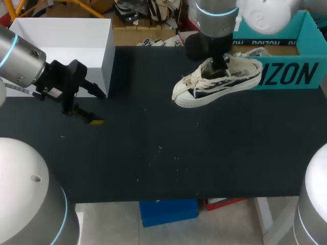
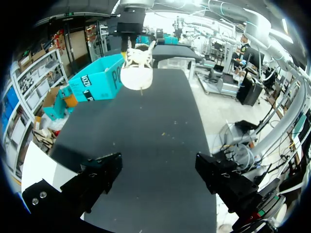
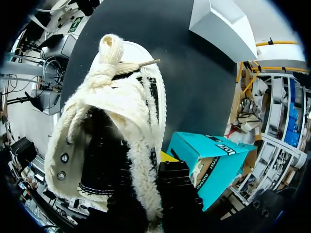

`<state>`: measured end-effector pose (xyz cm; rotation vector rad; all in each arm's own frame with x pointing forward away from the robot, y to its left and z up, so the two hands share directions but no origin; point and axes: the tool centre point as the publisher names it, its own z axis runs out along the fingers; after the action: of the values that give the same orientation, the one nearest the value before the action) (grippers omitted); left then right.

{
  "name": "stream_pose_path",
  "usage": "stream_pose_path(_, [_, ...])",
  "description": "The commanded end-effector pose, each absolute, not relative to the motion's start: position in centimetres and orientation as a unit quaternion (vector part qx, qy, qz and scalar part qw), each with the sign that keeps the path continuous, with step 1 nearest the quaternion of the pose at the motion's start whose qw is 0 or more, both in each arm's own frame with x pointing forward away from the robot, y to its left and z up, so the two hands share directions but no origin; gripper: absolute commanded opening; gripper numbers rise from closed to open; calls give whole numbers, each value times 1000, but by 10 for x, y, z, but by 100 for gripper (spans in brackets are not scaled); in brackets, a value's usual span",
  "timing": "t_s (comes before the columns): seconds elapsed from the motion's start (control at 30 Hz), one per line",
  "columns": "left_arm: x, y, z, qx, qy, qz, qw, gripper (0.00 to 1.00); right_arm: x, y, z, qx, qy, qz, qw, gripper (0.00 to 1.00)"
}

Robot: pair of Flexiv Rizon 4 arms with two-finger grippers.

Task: Take the shoe out of the shoebox, open the shoe tongue, remove and reinsert the insole, then place the shoe into the shoebox

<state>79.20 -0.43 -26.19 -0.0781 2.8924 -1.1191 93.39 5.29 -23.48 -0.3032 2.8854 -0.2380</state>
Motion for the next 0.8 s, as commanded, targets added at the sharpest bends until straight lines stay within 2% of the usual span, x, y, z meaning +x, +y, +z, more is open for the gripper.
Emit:
stream_pose_path(0.03, [792, -5, -263, -25, 932, -360, 21, 100, 959, 37, -231, -110, 985, -80, 107, 0])
stream_pose_path(0.5, [792, -5, -263, -25, 932, -360, 21, 100, 1043, -17, -213, -51, 985, -78, 142, 0])
stream_pose_path(0.8, [792, -5, -263, -25, 932, -360, 21, 100, 1043, -17, -213, -51, 985, -78, 142, 0])
